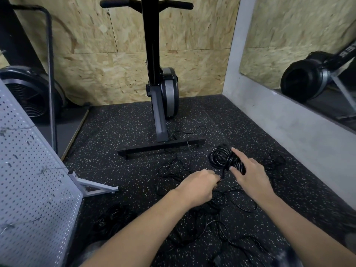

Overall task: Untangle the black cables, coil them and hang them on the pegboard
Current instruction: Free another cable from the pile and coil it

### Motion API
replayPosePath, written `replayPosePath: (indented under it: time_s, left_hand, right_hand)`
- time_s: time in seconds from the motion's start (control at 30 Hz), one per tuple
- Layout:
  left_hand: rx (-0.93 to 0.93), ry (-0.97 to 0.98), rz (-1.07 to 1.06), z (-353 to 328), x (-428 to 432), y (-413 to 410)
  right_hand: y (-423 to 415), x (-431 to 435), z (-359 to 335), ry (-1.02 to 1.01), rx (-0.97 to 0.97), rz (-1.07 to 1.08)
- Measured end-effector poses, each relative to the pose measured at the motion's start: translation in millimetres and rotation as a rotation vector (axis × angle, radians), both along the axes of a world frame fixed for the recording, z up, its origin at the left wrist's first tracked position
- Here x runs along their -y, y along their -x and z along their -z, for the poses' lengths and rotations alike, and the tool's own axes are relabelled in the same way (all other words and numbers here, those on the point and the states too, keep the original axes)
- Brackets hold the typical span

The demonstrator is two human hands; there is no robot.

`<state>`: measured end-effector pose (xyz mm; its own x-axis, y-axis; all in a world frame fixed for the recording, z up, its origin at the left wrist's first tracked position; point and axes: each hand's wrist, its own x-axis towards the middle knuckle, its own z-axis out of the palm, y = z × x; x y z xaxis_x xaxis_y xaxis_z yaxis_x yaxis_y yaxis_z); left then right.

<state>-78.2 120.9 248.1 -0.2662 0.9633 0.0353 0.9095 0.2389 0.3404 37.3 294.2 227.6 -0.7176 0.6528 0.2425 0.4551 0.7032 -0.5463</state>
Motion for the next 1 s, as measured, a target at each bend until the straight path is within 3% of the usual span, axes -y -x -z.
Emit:
replayPosePath:
  time_s: [0.13,0.3,0.5,0.63,0.73,1.0]
  left_hand:
    - [-0.011,-0.024,0.031,0,6,2]
    - [-0.077,-0.044,0.054,4,9,4]
    - [-0.175,-0.203,0.176,2,10,15]
    - [-0.238,-0.346,0.143,2,11,28]
    - [-0.205,-0.338,0.123,0,11,33]
    - [-0.126,-0.391,0.068,0,14,37]
  right_hand:
    - [0,4,3,-0.017,0.041,-0.083]
    - [-2,4,7,0.233,0.104,-0.185]
    - [-7,8,9,0.103,0.305,-0.372]
    - [-11,7,0,0.065,0.380,-0.471]
    - [-13,10,-1,0.064,0.455,-0.552]
    - [-8,15,2,0.056,0.310,-0.526]
